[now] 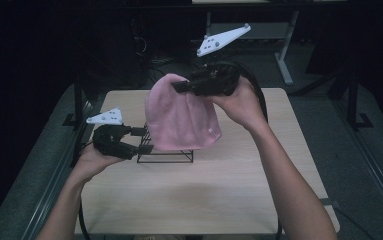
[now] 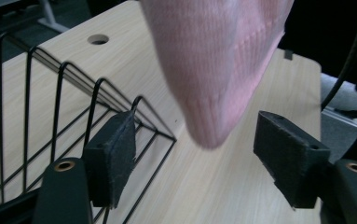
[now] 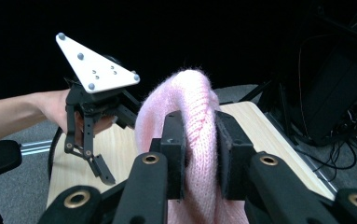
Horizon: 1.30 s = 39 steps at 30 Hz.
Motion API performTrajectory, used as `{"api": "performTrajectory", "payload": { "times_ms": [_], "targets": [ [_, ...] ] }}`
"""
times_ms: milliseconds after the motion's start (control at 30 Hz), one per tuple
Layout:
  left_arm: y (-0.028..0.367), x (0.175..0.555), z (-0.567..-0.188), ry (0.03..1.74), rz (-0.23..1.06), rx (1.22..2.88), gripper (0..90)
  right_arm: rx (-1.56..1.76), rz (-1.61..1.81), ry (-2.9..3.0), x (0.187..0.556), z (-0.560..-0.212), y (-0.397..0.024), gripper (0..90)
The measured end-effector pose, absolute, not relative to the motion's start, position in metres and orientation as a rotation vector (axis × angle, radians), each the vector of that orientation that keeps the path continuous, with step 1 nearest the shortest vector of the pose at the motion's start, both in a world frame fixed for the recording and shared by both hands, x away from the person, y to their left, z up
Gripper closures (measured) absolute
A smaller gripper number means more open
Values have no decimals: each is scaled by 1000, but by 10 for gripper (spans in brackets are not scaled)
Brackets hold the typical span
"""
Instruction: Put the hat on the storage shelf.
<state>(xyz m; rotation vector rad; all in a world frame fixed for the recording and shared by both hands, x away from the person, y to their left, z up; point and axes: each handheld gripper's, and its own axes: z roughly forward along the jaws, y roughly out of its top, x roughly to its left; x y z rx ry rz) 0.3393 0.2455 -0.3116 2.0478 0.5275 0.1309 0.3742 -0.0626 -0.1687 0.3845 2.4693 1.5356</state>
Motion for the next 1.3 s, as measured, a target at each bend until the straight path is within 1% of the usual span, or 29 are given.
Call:
{"api": "performTrajectory", "payload": {
  "times_ms": [100, 200, 300, 400, 433, 500, 600, 767, 933, 1033, 1300],
  "targets": [
    [244, 343, -311, 526, 117, 2036, 320, 377, 1554, 2461, 375, -168, -59, 747],
    [243, 347, -310, 524, 91, 2024, 368, 374, 1558, 2461, 375, -166, -56, 747],
    [245, 354, -312, 531, 24, 1998, 460, 365, 1573, 2456, 377, -165, -53, 747],
    [249, 361, -312, 543, 5, 1978, 564, 369, 1574, 2448, 379, -166, -51, 748],
    [250, 363, -311, 541, 4, 1976, 632, 372, 1575, 2447, 380, -166, -51, 747],
    [252, 366, -309, 548, 11, 1975, 695, 378, 1571, 2440, 382, -165, -51, 748],
    [255, 371, -307, 576, 31, 1971, 703, 398, 1557, 2421, 387, -165, -52, 747],
    [259, 380, -304, 600, 73, 1985, 774, 437, 1558, 2410, 396, -168, -51, 748],
    [263, 389, -302, 630, 96, 1968, 793, 472, 1556, 2391, 407, -170, -49, 748],
    [265, 393, -303, 646, 114, 1985, 805, 481, 1550, 2389, 413, -170, -46, 748],
    [269, 403, -304, 681, 154, 1989, 809, 483, 1555, 2380, 428, -175, -37, 748]
  ]
}}
